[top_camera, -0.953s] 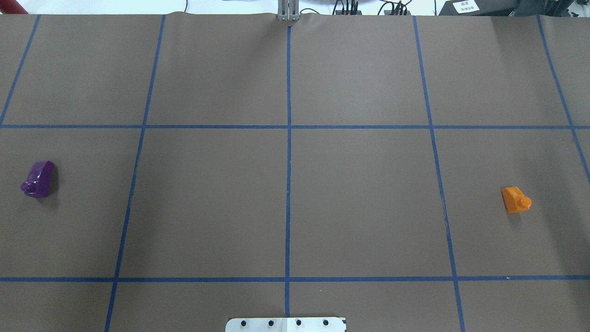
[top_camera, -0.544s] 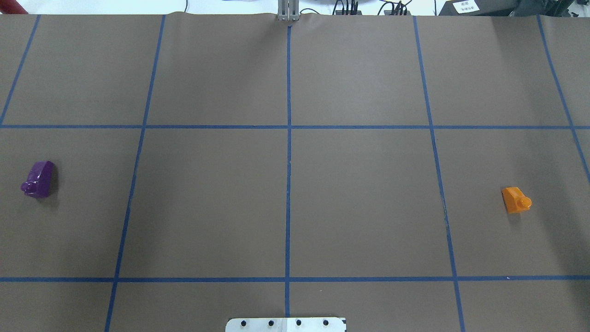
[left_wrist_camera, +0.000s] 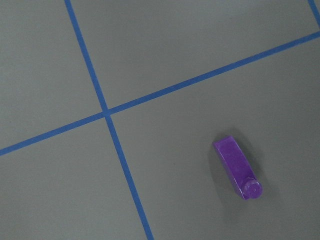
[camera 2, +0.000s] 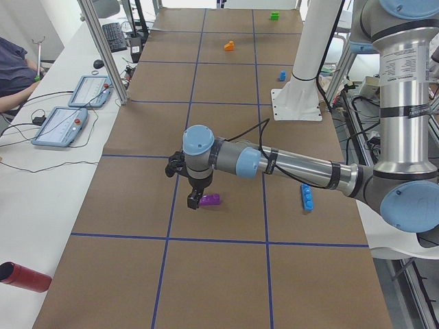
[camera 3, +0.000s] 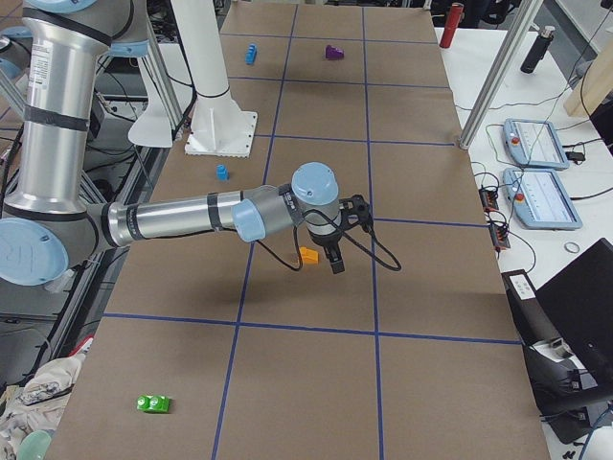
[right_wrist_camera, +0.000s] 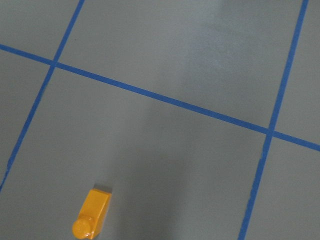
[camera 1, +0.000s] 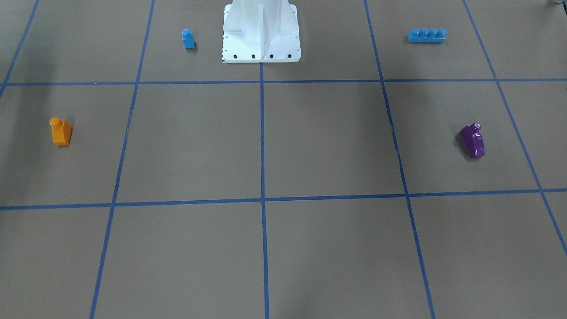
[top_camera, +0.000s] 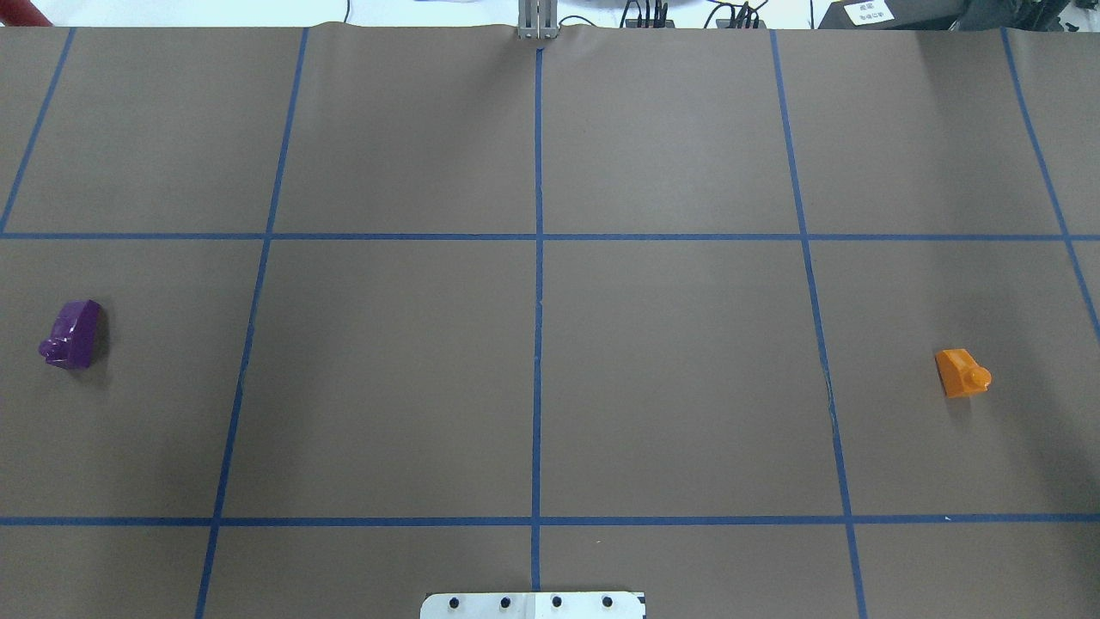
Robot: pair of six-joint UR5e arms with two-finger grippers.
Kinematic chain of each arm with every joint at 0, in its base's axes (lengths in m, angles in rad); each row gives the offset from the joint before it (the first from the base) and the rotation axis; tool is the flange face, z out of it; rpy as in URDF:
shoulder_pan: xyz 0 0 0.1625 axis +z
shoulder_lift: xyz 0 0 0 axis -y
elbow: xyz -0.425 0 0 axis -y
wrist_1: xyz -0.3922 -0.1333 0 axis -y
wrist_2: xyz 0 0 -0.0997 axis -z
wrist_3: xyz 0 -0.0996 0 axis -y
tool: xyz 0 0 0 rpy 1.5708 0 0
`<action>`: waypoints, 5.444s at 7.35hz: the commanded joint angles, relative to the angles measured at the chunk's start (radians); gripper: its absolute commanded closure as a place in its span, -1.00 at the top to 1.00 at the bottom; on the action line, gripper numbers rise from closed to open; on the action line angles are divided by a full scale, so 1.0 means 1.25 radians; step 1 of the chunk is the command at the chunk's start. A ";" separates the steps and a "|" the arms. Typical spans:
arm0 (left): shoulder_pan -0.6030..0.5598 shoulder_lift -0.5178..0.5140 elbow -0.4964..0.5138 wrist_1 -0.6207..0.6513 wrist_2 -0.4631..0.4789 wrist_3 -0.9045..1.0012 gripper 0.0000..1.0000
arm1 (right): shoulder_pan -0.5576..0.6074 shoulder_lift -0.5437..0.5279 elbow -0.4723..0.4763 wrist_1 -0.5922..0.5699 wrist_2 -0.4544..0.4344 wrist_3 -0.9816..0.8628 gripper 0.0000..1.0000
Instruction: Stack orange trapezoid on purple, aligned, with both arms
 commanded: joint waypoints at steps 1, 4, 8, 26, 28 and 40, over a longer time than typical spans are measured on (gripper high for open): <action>0.098 0.005 0.033 -0.147 0.005 -0.267 1.00 | -0.024 0.004 -0.001 0.003 0.008 -0.001 1.00; 0.200 0.004 0.155 -0.388 0.082 -0.485 1.00 | -0.026 -0.001 -0.002 0.003 0.008 -0.002 1.00; 0.303 0.003 0.166 -0.435 0.181 -0.610 0.99 | -0.026 -0.004 -0.002 0.003 0.008 -0.004 1.00; 0.607 -0.481 0.070 -0.036 0.319 -0.780 -1.00 | -0.026 -0.004 -0.002 0.004 0.009 -0.004 1.00; 0.686 -0.641 0.154 0.052 0.380 -0.877 -1.00 | -0.026 -0.004 -0.004 0.004 0.009 -0.001 1.00; 0.761 -0.794 0.364 0.019 0.444 -0.944 0.17 | -0.026 -0.003 -0.007 0.004 0.007 -0.001 1.00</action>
